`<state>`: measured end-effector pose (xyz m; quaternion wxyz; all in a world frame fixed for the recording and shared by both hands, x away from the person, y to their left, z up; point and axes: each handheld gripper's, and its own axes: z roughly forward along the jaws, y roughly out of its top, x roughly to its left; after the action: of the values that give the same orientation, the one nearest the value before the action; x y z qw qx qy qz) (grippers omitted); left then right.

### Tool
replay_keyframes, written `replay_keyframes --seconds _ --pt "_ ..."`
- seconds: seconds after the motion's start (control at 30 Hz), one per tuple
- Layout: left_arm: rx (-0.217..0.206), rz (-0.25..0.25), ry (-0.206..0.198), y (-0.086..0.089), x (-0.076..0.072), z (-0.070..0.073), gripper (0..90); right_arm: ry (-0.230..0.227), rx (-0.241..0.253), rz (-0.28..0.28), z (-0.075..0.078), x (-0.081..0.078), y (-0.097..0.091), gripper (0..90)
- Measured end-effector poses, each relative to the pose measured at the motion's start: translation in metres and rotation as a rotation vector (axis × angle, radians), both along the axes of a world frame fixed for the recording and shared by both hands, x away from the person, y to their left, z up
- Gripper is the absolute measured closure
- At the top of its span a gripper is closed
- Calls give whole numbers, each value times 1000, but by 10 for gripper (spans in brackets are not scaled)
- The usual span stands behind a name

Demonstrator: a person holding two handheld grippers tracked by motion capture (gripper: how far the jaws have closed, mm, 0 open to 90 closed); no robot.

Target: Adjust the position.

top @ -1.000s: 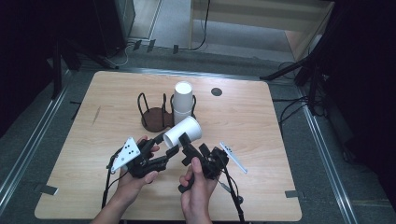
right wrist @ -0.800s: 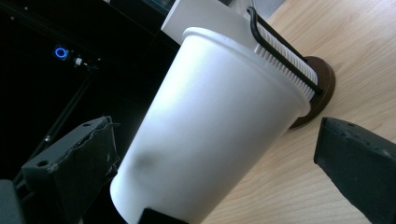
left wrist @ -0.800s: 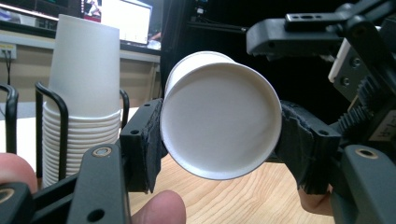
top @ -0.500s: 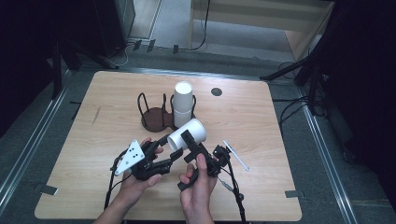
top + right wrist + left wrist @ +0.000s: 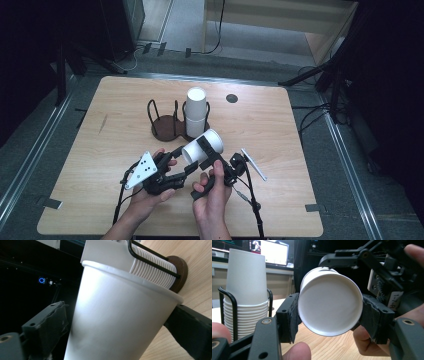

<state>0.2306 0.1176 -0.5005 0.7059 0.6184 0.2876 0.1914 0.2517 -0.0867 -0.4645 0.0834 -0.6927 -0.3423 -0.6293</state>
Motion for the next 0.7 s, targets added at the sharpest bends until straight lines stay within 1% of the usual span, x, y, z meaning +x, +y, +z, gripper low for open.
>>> replay_keyframes --seconds 0.07,0.1,0.27,0.33,0.47,0.53,0.7 --pt "3 0 -3 0 0 0 370 7 16 2 -1 1 0 97" --pt "3 0 -3 0 0 0 370 4 12 -4 -2 1 -1 109" --pt "7 -2 -10 0 0 0 370 -4 45 -7 -1 1 -3 128" --pt "7 -2 -8 0 -1 0 370 -8 52 -3 -3 1 -4 146" --pt "18 0 -12 0 0 -1 370 -3 93 11 -6 2 -6 180" --pt "20 3 -14 -1 0 -1 370 -11 98 15 -6 3 -6 200" --pt "22 4 -13 0 1 -2 367 -26 129 34 -7 4 -6 245"
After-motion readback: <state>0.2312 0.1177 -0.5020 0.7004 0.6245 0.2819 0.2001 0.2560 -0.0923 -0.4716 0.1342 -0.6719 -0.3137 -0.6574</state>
